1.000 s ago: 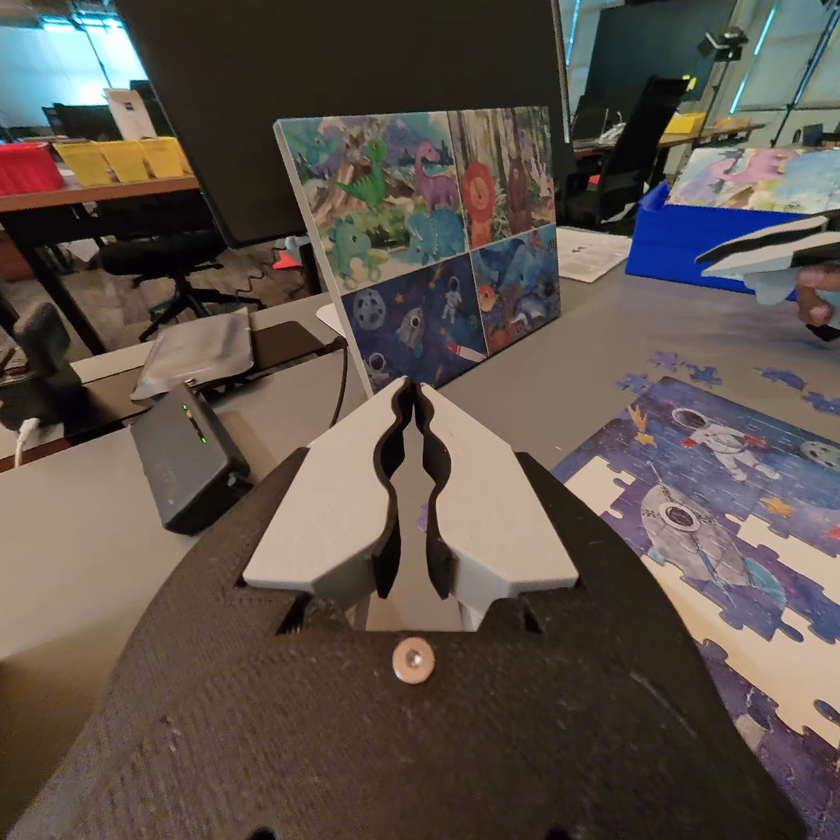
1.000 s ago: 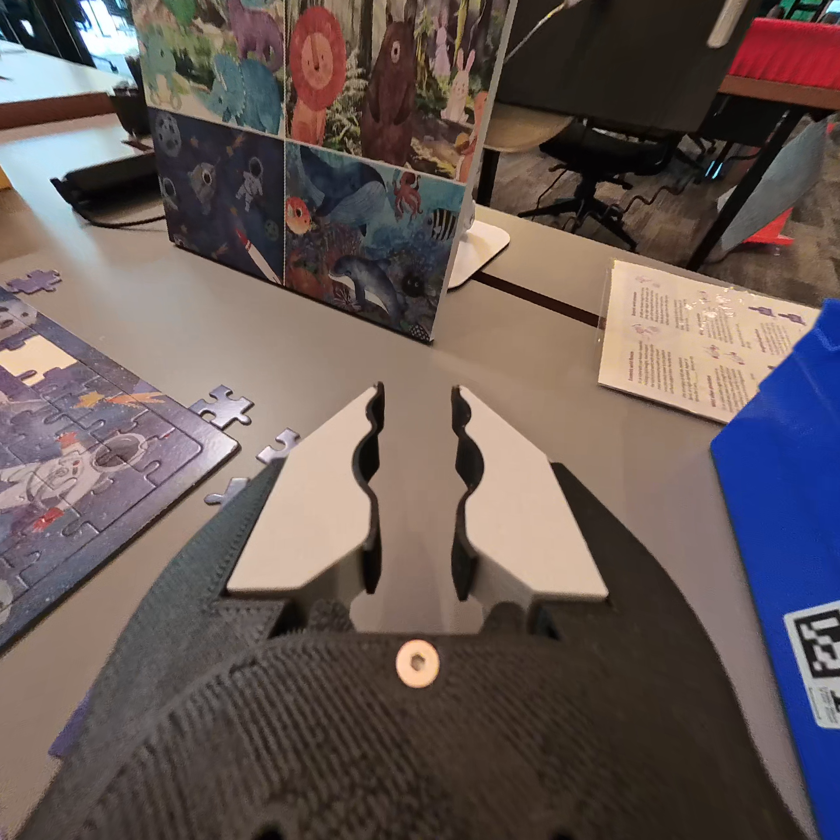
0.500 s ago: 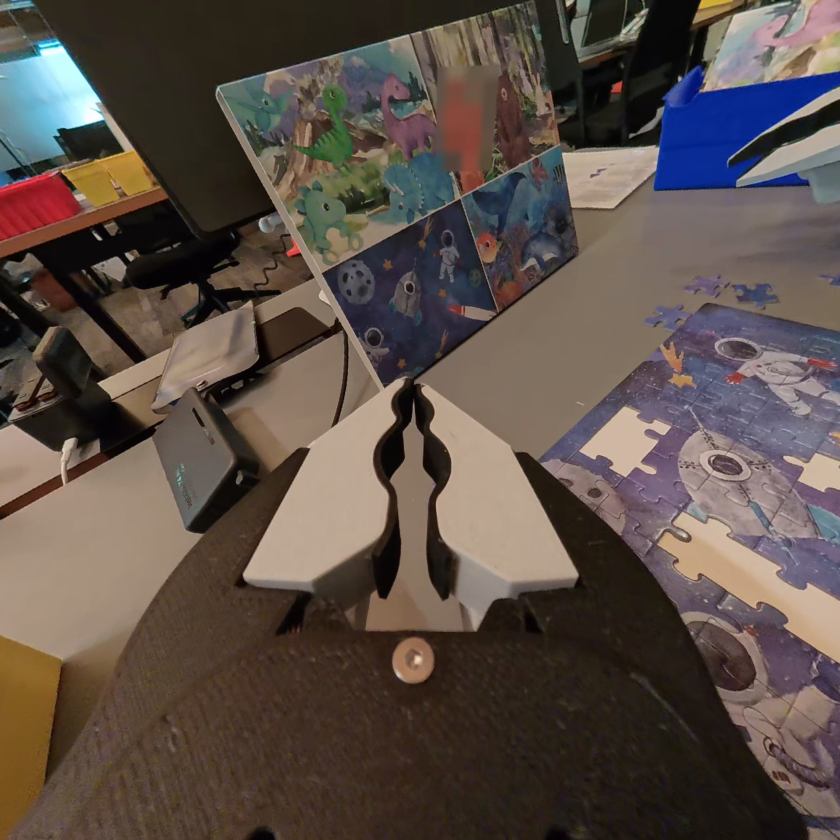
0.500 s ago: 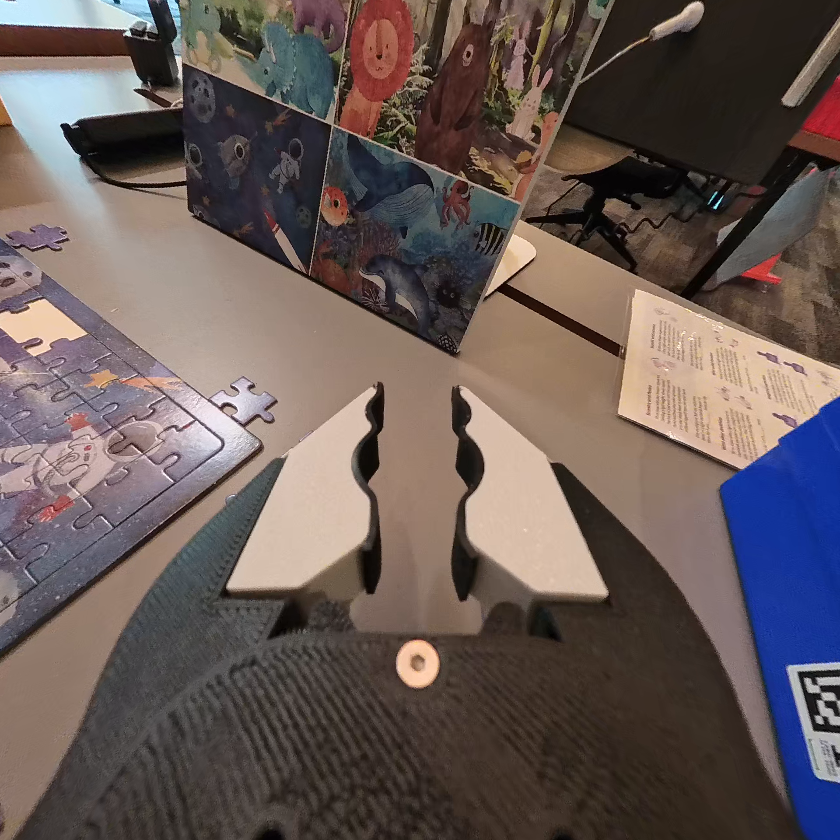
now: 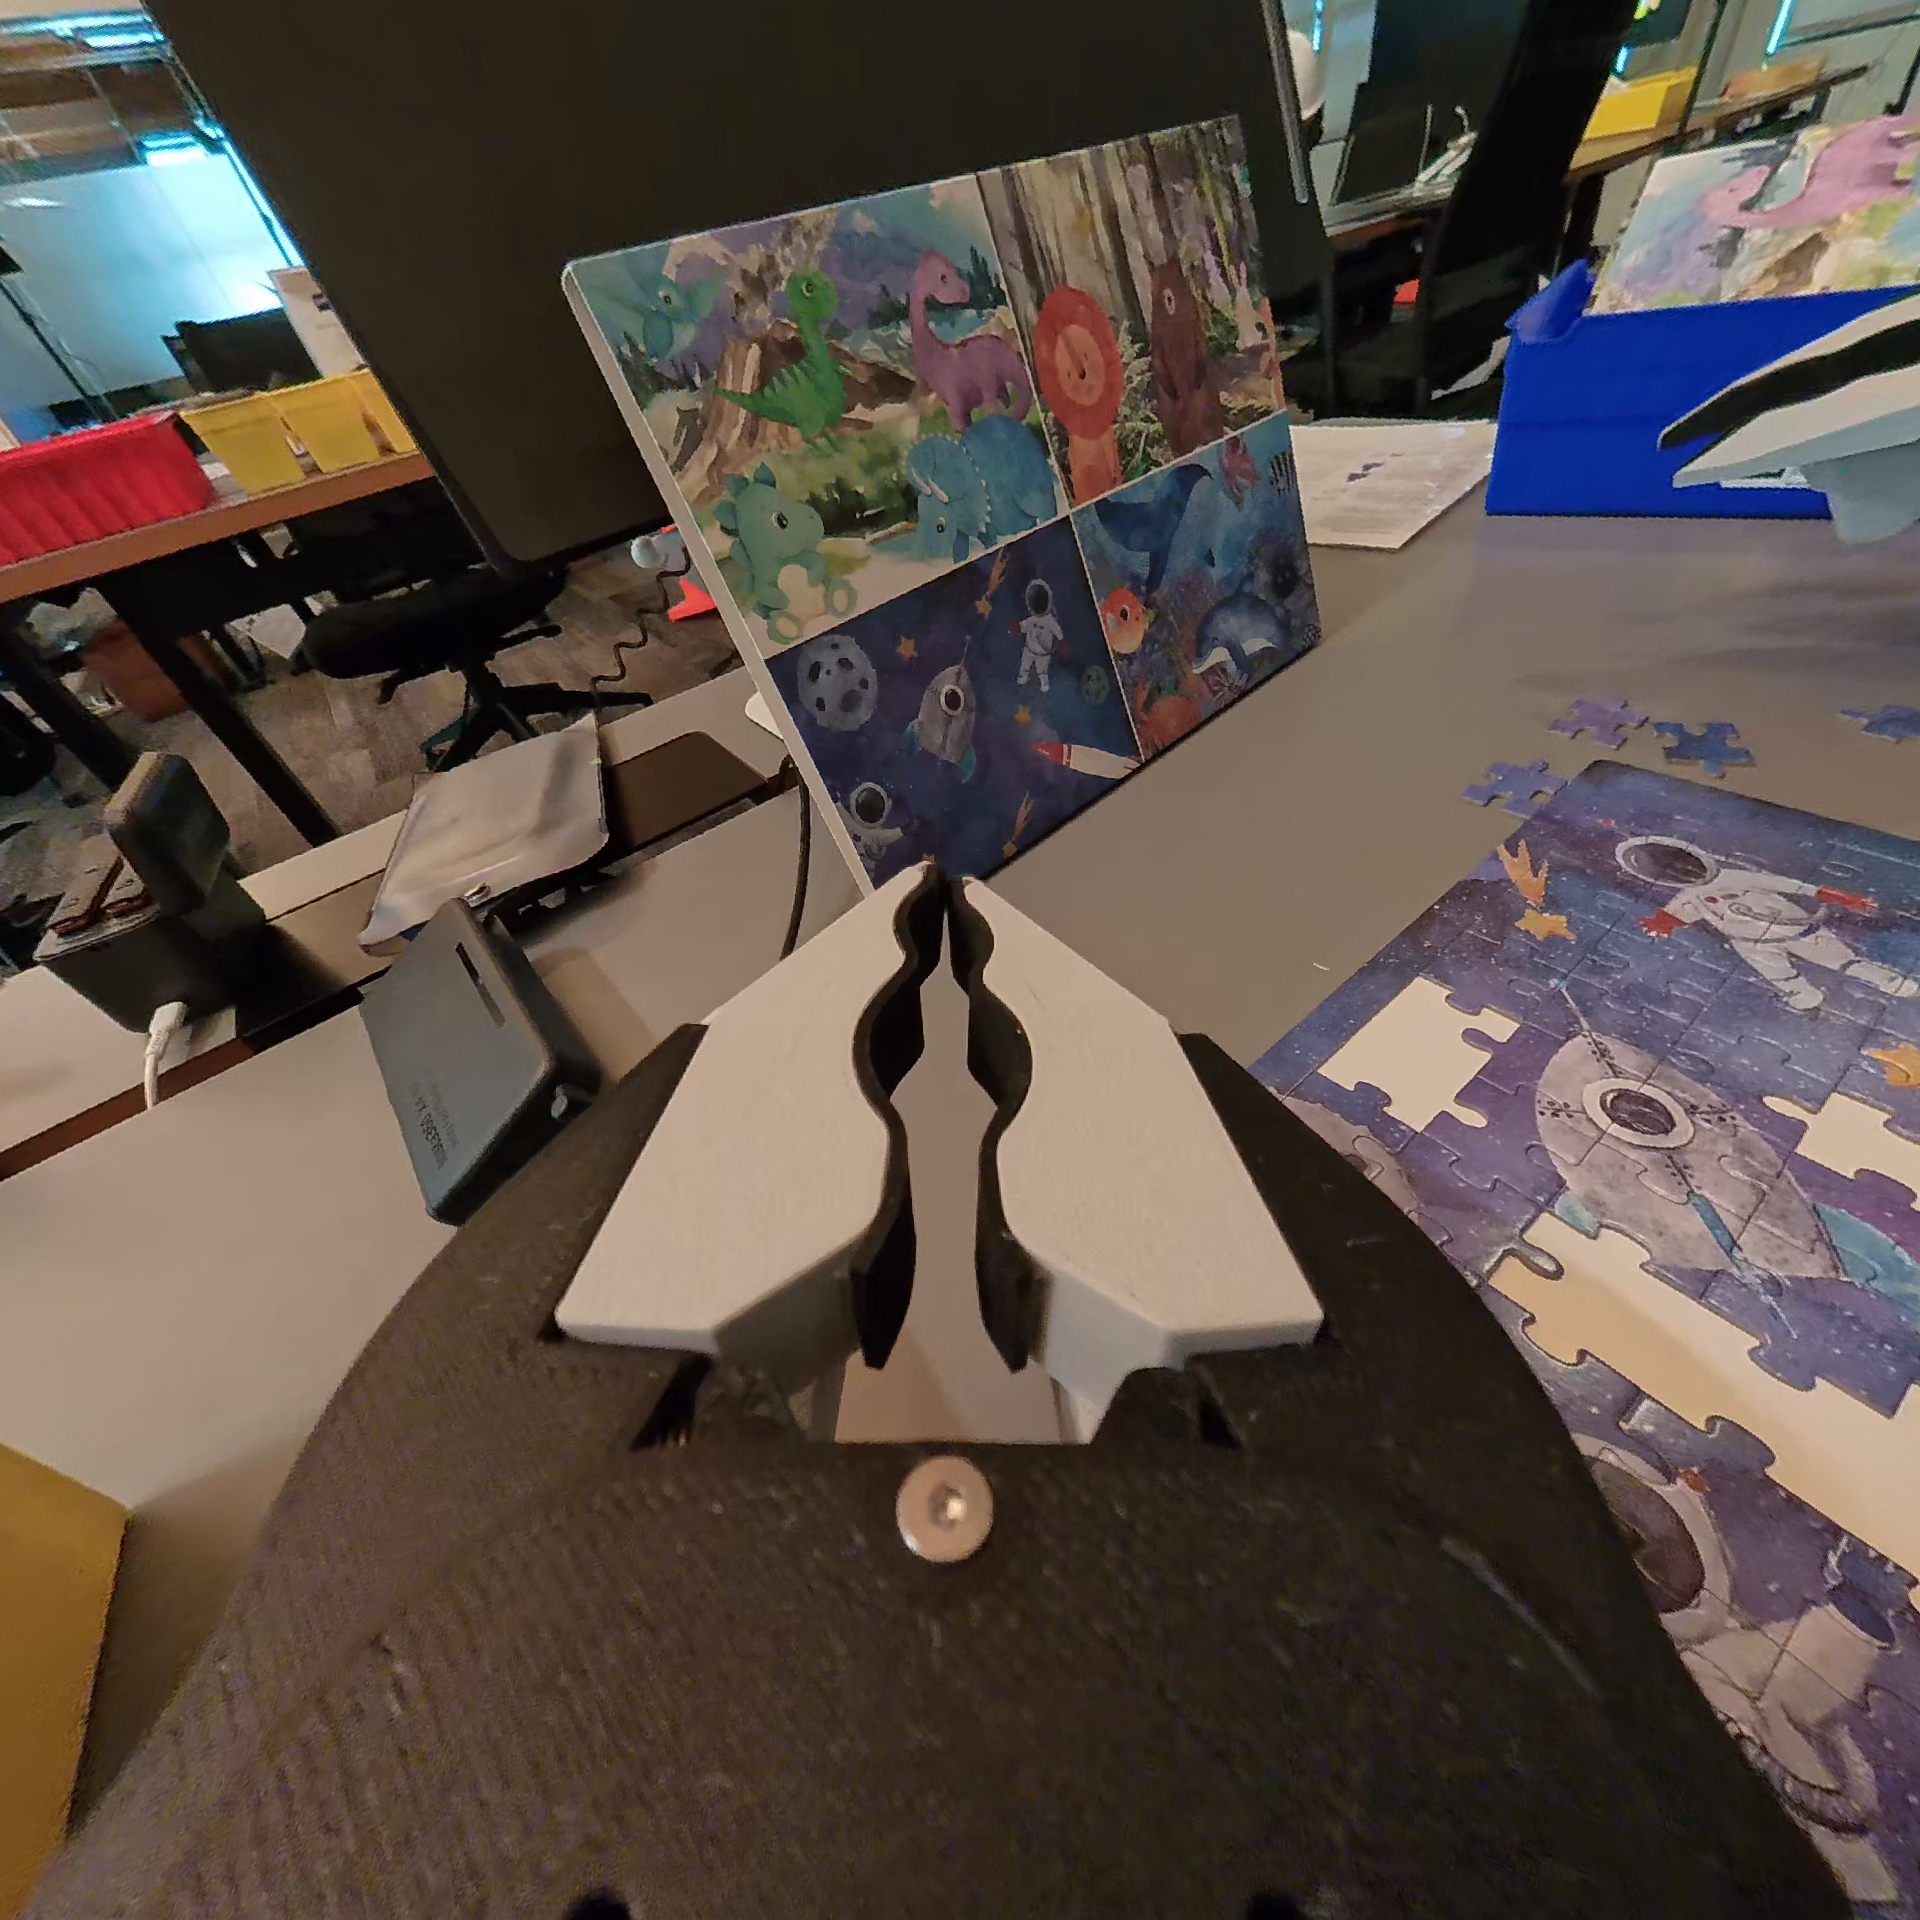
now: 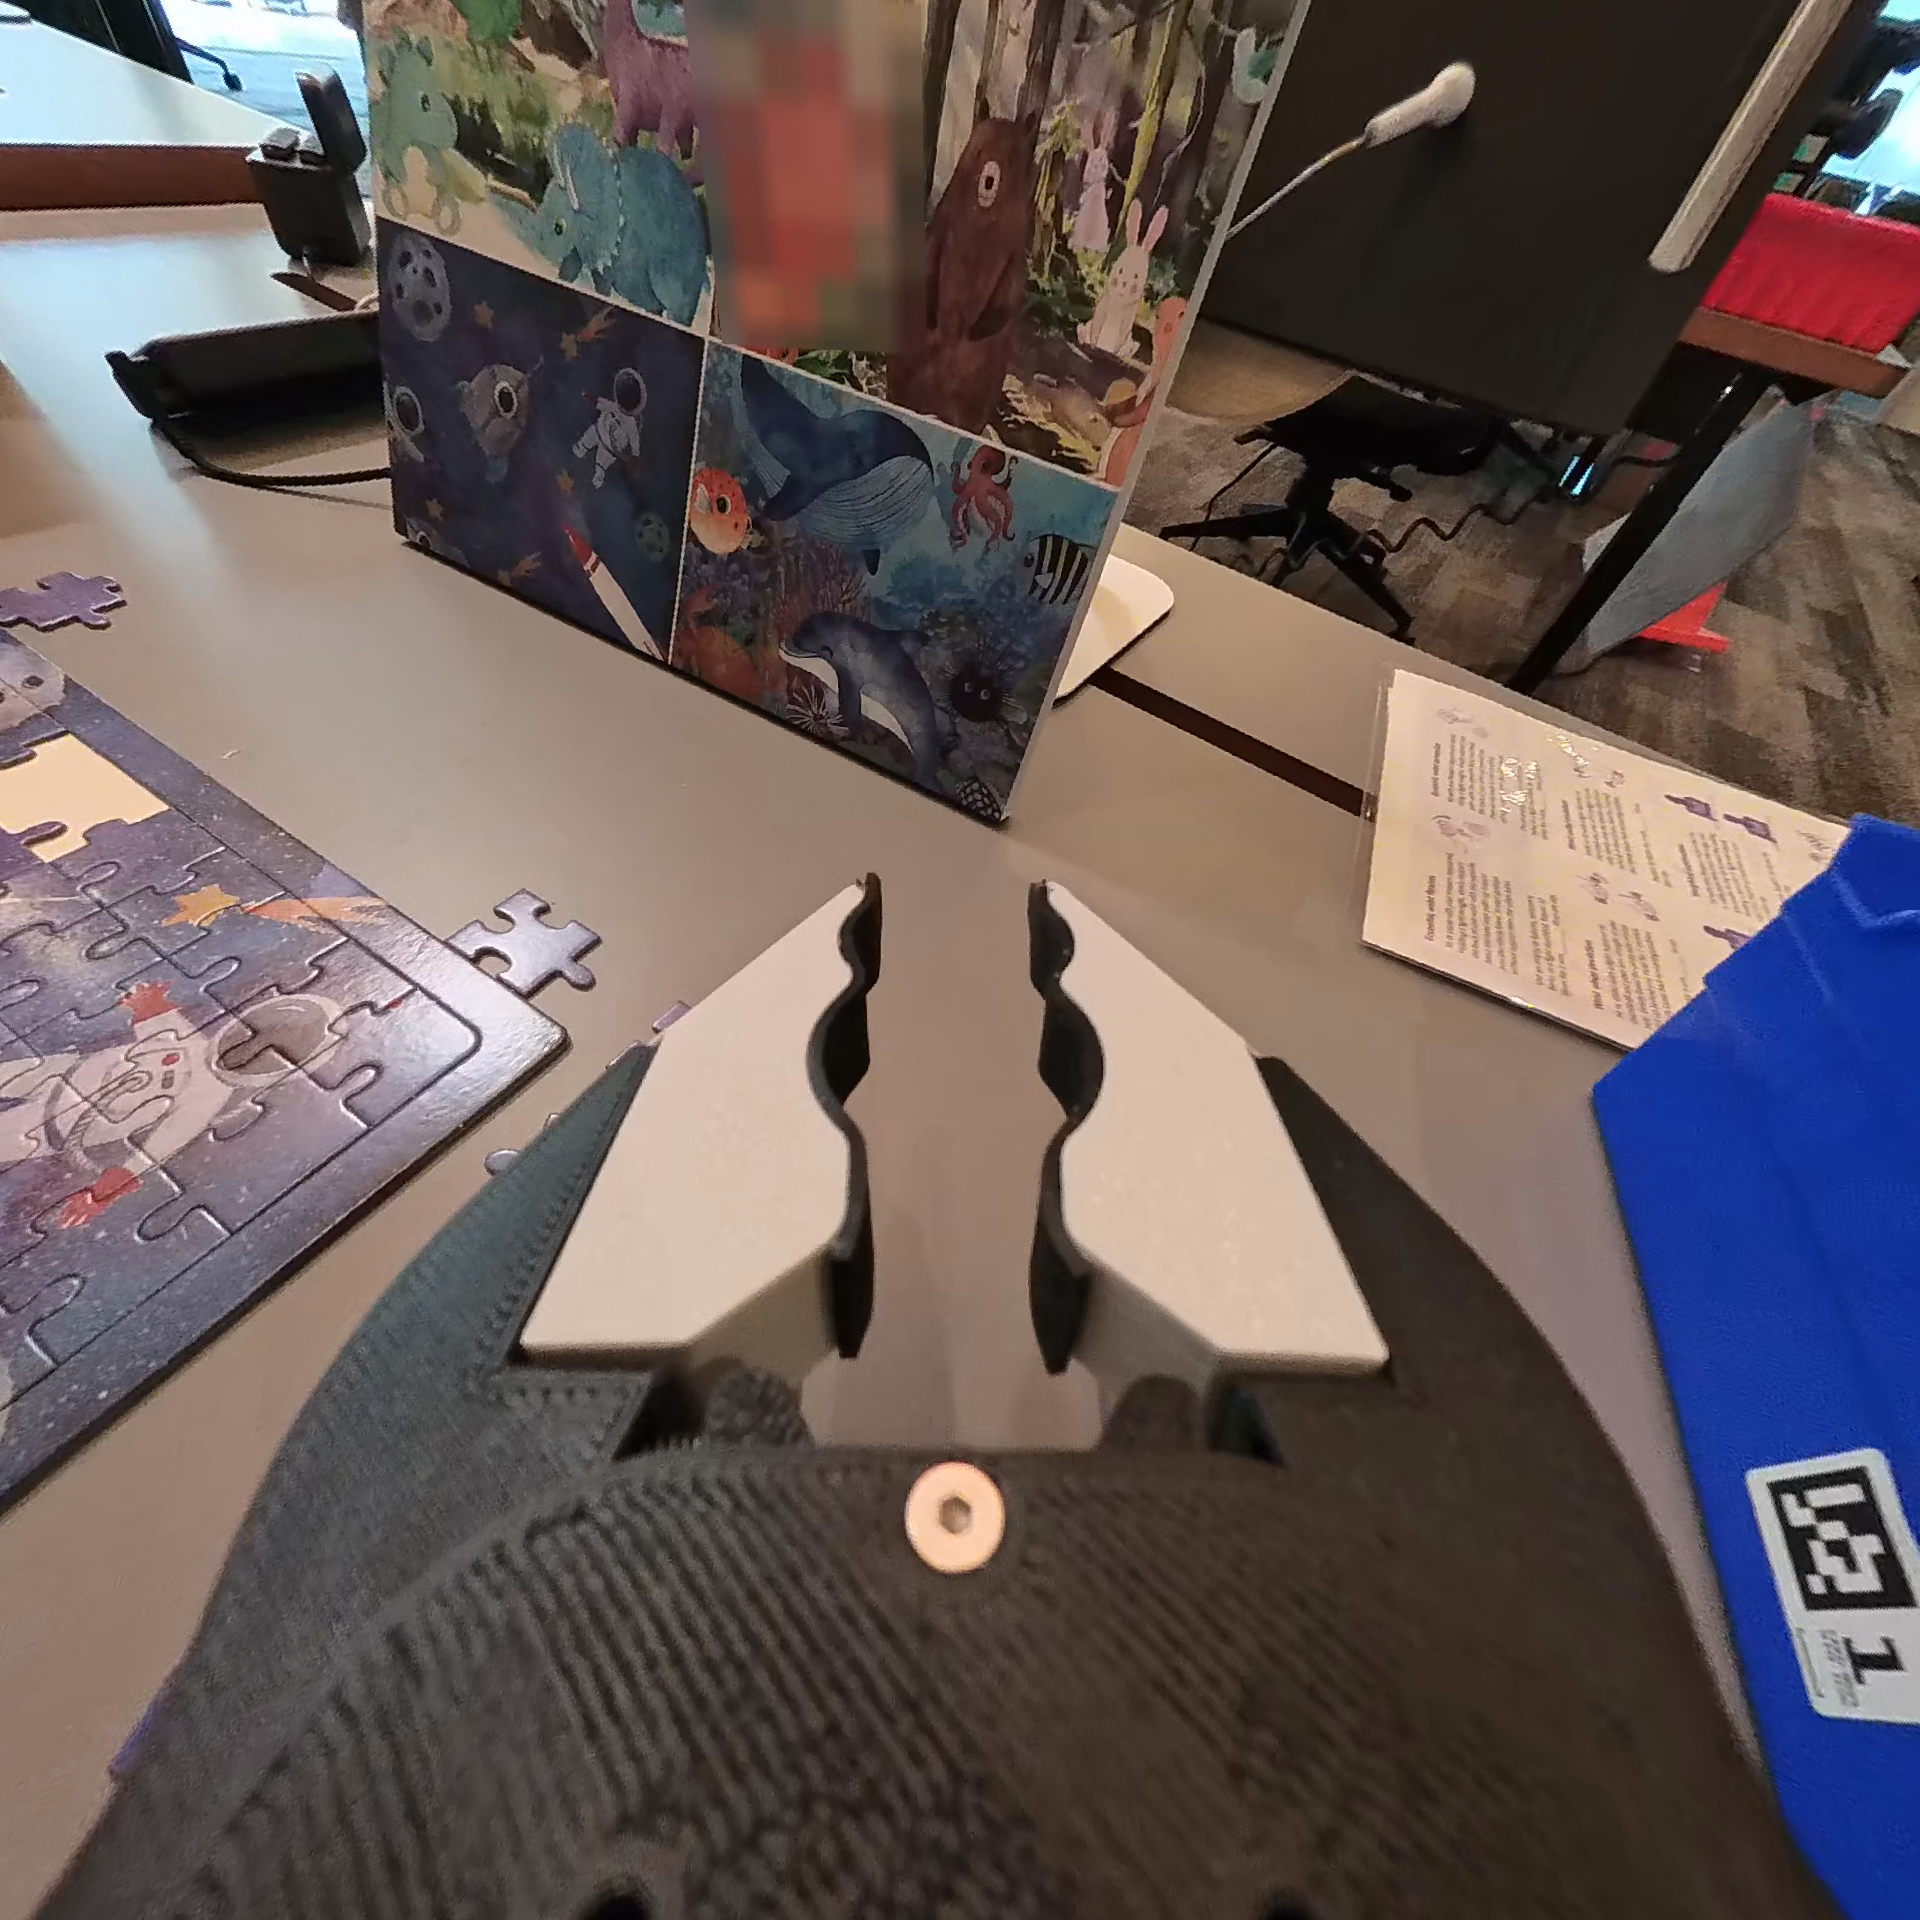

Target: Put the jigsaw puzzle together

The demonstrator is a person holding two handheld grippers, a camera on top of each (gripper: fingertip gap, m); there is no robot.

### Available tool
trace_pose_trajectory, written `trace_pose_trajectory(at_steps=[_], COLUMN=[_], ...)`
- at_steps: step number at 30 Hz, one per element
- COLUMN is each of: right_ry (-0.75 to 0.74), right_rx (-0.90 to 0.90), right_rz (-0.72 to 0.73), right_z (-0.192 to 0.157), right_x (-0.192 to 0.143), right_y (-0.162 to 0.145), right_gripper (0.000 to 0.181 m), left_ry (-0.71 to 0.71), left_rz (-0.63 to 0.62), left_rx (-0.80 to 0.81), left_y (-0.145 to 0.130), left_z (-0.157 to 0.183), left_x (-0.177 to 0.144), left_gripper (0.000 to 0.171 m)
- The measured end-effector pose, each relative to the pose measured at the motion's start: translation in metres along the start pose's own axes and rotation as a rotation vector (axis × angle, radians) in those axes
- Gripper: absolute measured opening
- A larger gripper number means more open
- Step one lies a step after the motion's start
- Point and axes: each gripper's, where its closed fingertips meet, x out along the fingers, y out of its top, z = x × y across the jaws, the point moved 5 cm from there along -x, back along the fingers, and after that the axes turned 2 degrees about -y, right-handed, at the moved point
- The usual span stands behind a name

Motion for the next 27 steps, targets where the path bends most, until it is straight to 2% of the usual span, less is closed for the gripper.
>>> trace_pose_trajectory(at_steps=[14, 27], right_ry=[-0.03, -0.033], right_rx=[-0.009, -0.021], right_rz=[0.021, 0.005], right_z=[0.004, 0.003], right_x=[-0.006, -0.004], right_y=[0.004, 0.002], right_gripper=[0.026, 0.026], left_ry=[-0.068, -0.069], left_rz=[0.006, 0.01], left_rx=[-0.053, -0.062], left_y=[-0.002, -0.003], left_z=[0.012, 0.011], left_x=[0.008, 0.007], left_gripper=[0.0, 0.0])
